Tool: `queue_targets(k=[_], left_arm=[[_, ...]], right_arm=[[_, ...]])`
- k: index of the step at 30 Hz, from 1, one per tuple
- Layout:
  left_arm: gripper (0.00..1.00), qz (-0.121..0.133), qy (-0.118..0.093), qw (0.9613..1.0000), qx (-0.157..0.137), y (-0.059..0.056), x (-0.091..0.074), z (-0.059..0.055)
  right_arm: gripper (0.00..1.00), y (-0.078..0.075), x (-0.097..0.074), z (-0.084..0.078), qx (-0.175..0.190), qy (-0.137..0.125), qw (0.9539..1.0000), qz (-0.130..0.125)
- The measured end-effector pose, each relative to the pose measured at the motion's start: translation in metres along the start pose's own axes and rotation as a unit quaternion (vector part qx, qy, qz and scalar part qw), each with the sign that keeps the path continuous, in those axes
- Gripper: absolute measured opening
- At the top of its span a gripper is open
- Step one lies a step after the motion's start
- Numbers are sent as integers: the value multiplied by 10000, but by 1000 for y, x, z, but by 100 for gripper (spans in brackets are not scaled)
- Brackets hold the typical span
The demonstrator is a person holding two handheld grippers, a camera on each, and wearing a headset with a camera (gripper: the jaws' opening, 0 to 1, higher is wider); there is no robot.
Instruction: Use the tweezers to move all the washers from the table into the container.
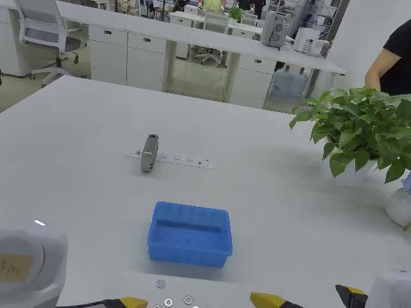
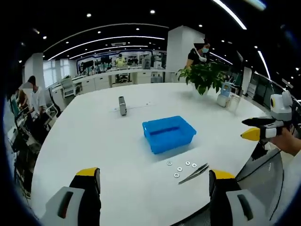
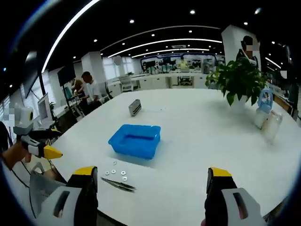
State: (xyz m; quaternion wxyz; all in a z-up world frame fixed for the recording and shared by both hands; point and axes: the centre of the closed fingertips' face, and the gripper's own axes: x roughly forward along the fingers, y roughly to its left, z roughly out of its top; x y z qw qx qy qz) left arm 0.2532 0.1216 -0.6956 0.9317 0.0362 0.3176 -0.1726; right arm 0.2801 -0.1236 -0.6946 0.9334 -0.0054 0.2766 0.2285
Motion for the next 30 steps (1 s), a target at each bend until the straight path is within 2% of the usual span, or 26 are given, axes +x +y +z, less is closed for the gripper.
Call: queue_targets(k=[6,12,20,30], left_arm=[[99,-54,-363,9991,-212,8,13,19],[99,-22,-391,9992,-79,10,19,29],[99,-12,-360,9993,-10,11,18,28],[99,20,-364,9993,-69,9,12,23]], right_arm=[[92,-7,14,20,14,-233,9997,46],[92,1,17,31,-211,-279,9994,86],[92,4,16,28,-174,-271,9994,133],[92,7,12,38,-131,-431,9989,163]])
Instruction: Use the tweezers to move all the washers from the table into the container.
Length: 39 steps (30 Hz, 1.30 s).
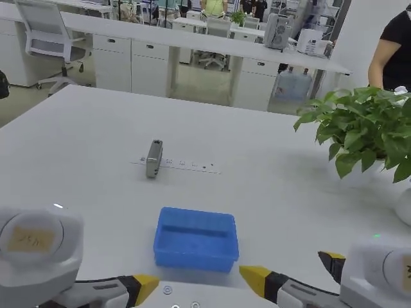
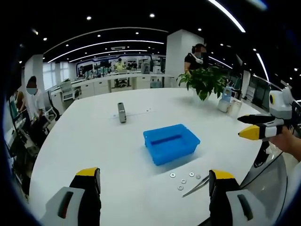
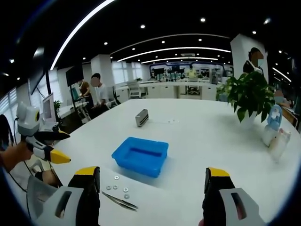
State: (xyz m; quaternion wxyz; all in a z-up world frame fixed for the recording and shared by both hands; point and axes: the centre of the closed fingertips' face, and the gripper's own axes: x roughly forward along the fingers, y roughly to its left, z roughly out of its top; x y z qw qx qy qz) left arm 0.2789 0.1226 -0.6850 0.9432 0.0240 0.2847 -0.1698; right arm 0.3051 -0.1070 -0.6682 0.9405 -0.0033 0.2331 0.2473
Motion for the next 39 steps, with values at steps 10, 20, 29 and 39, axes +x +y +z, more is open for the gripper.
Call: queue_targets(k=[10,20,29,39], left_arm=[[95,-138,129,9998,29,-7,6,-10],[96,-259,403,9988,69,-9,19,-24],[93,-368,600,9975,29,-5,28,-36],[76,-973,790,9919,210,-22,45,-49]], right_arm=[[91,0,5,-13,12,176,9998,-5],[91,-4,12,-25,124,366,9992,-67],[90,-2,21,-43,112,629,9979,-66],[88,-3,33,-62,191,925,9955,-93]])
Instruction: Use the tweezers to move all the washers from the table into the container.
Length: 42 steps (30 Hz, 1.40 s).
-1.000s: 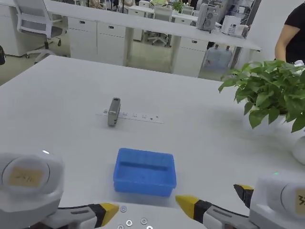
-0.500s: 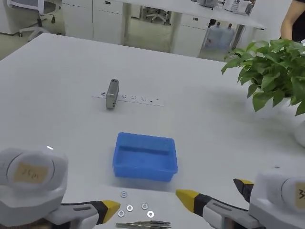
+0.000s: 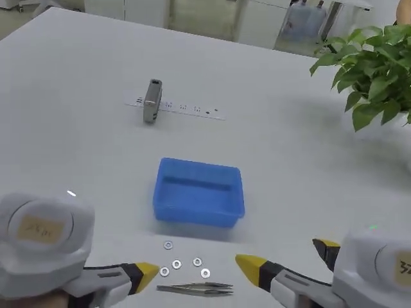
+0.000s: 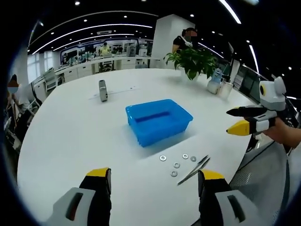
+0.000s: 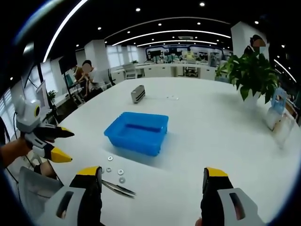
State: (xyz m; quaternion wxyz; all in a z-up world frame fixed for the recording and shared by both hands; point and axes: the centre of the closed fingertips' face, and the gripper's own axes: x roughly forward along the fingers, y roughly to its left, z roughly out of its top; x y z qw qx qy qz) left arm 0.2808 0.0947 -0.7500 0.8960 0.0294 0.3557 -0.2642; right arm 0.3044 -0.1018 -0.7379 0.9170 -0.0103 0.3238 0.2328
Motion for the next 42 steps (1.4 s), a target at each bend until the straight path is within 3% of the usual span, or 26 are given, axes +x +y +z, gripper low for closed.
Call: queue_targets(k=[6,8,11,16,17,19,24,25,28,29,30,33,34,38,40,42], left_arm=[[49,-684,310,9963,424,-21,17,-6],[40,-945,494,9923,623,-29,23,-12],[32,-1273,675,9824,1192,-41,32,-22],[21,-1533,969,9699,1627,-52,47,-39],[20,-1536,984,9687,1684,-53,50,-41],[17,-1725,1037,9600,1947,-58,53,-46],[7,-1777,1058,9493,2367,-63,63,-53],[7,-1877,1095,9438,2490,-65,63,-55],[7,-1886,1164,9387,2639,-66,67,-60],[7,-1954,975,9368,2733,-69,68,-55],[4,-1905,1137,9371,2695,-66,67,-60],[0,-2001,1115,9311,2838,-67,67,-59],[0,-1996,1132,9321,2803,-67,68,-59],[0,-2067,1132,9287,2865,-69,64,-57],[0,-2090,1105,9287,2857,-71,60,-54],[0,-2006,1030,9330,2805,-71,55,-46]], right_arm=[[87,2,4,-5,56,88,9999,26],[86,2,5,-6,60,101,9999,32],[86,2,7,-8,57,148,9999,40],[86,2,7,-11,85,171,9998,62],[86,2,7,-11,89,172,9998,64],[85,3,8,-12,85,193,9997,75],[85,7,8,-15,83,218,9996,156],[85,8,9,-16,59,245,9995,177],[85,13,11,-18,-35,305,9992,242],[84,15,11,-19,-88,330,9990,272],[84,18,11,-18,-123,332,9989,294],[83,24,10,-17,-227,328,9984,389],[82,27,11,-17,-278,332,9981,438],[82,37,13,-21,-490,415,9960,624],[79,43,14,-23,-785,481,9929,747],[73,50,15,-28,-1074,613,9884,877]])
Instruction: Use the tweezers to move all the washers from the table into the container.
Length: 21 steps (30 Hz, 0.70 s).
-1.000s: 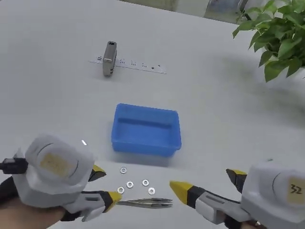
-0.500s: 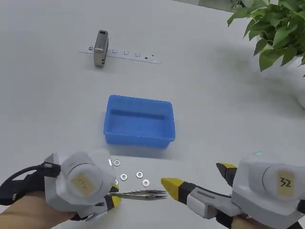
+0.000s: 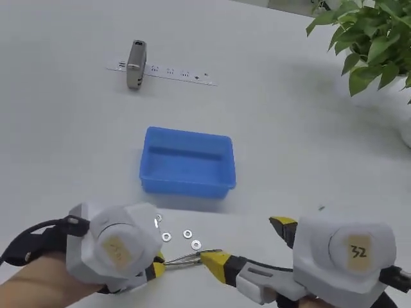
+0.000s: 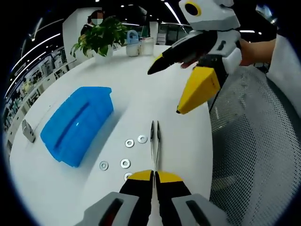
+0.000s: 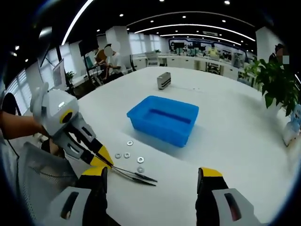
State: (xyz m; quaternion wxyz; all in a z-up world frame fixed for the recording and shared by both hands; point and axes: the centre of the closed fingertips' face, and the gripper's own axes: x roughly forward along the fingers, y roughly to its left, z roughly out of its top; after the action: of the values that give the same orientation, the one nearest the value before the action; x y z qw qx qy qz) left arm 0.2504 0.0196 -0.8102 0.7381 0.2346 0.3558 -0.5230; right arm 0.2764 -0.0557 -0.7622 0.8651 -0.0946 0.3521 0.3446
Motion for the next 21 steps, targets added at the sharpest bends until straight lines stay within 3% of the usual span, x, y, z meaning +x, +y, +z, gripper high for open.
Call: queue_targets(k=[2,4,6,10,16,21], left_arm=[[0,42,-136,9998,116,-1,-8,9],[0,85,-229,9996,170,-2,-16,16],[0,67,-283,9995,120,-4,-22,21],[0,92,-386,9991,124,-8,-31,31],[0,142,-538,9984,137,-11,-45,45],[0,181,-647,9977,127,-10,-52,53]], right_arm=[[63,7,3,-2,-363,80,9993,94],[54,15,8,-5,-494,166,9984,204],[49,21,16,-14,-677,387,9964,343],[35,28,32,-19,-1199,478,9907,422],[26,37,44,-20,-1580,571,9837,635],[16,45,45,-11,-1565,489,9829,841]])
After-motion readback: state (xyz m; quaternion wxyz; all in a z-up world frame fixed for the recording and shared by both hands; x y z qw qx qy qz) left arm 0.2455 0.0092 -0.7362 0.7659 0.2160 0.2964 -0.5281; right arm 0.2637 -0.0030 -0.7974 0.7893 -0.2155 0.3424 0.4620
